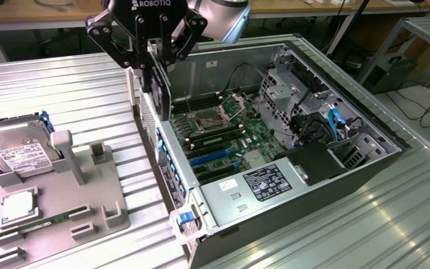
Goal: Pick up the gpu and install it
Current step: 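Pick up the gpu and move the gpu toward the slot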
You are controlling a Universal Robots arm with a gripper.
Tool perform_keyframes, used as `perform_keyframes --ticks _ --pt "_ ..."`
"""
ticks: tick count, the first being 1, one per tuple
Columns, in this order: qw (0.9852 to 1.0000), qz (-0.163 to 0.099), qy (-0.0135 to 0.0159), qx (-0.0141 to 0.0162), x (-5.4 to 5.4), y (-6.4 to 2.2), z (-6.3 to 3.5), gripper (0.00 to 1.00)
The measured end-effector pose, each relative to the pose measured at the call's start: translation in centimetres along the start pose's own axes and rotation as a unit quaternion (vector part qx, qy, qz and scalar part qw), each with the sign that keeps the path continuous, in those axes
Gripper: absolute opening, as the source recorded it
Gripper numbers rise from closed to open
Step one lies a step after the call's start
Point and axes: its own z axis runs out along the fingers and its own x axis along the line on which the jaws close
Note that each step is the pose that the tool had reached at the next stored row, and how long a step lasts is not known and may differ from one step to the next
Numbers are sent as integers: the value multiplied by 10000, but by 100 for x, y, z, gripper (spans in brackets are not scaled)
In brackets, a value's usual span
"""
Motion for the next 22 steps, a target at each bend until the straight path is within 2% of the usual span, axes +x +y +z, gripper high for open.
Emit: perform_keyframes --ticks 22 --pt "10000 0 0 0 -259 1 6 28"
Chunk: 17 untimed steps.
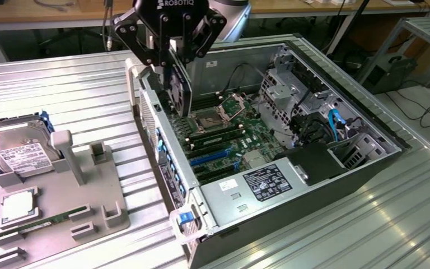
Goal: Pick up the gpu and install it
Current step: 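Pick up the gpu and move the gpu toward the slot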
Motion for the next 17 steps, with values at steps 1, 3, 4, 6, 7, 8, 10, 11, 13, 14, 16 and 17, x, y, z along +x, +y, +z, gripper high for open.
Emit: perform_keyframes --ticks 1,3,4,6,7,8,10,11,13,14,16,17 --pt "10000 0 0 0 -9 0 0 28" --pt "10000 0 0 0 -29 0 1 28" --pt "10000 0 0 0 -38 0 1 28" --pt "10000 0 0 0 -58 0 1 28" --pt "10000 0 0 0 -66 0 1 28" --pt "10000 0 0 0 -74 0 2 28" --pt "10000 0 0 0 -90 0 2 28" --pt "10000 0 0 0 -101 0 2 28" --pt "10000 0 0 0 -117 0 3 28" --pt "10000 0 0 0 -125 0 3 28" --pt "10000 0 0 0 -145 0 4 28" --pt "10000 0 0 0 -157 0 4 28"
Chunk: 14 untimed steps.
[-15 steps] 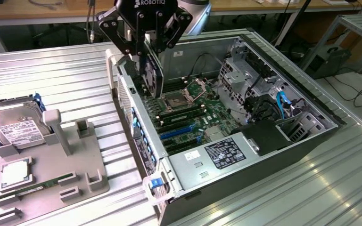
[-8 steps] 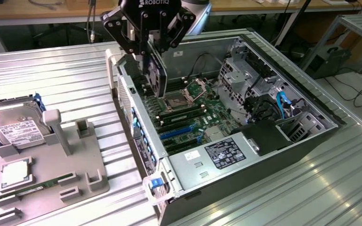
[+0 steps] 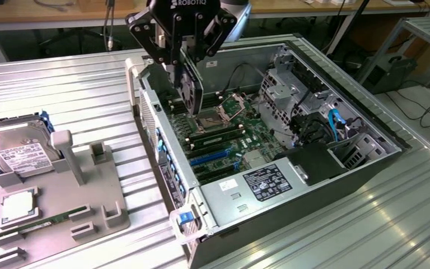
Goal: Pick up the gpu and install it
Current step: 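Pick up the gpu and move the gpu toward the slot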
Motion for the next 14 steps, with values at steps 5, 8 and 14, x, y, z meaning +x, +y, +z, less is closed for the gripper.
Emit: perform_keyframes --ticks 5,8,14 --pt "10000 0 0 0 -48 0 1 28" --pt "10000 0 0 0 -75 0 2 28" --pt "10000 0 0 0 -127 0 3 28"
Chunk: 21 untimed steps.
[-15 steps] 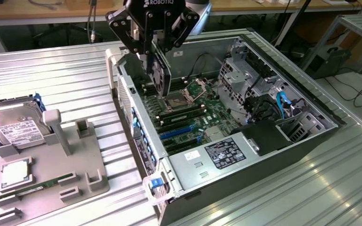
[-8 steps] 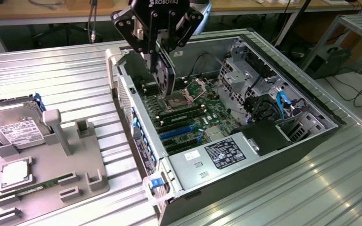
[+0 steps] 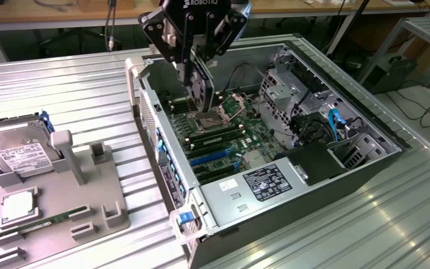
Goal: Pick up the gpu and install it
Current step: 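Pick up the gpu and move the gpu toward the slot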
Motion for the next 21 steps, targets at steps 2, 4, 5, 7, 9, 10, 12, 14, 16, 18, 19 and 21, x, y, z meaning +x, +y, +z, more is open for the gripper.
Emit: perform_keyframes --ticks 2,4,5,7,9,10,12,14,16,18,19,21 --pt "10000 0 0 0 -18 0 1 28" --pt "10000 0 0 0 -38 0 1 28" --pt "10000 0 0 0 -48 0 1 28" --pt "10000 0 0 0 -68 0 2 28" --pt "10000 0 0 0 -89 0 3 28" --pt "10000 0 0 0 -100 0 3 28" --pt "10000 0 0 0 -119 0 4 28" --pt "10000 0 0 0 -139 0 5 28" --pt "10000 0 0 0 -162 0 6 28" --pt "10000 0 0 0 -188 1 6 28" --pt "10000 0 0 0 -200 1 7 28" --pt "10000 0 0 0 -227 1 9 28"
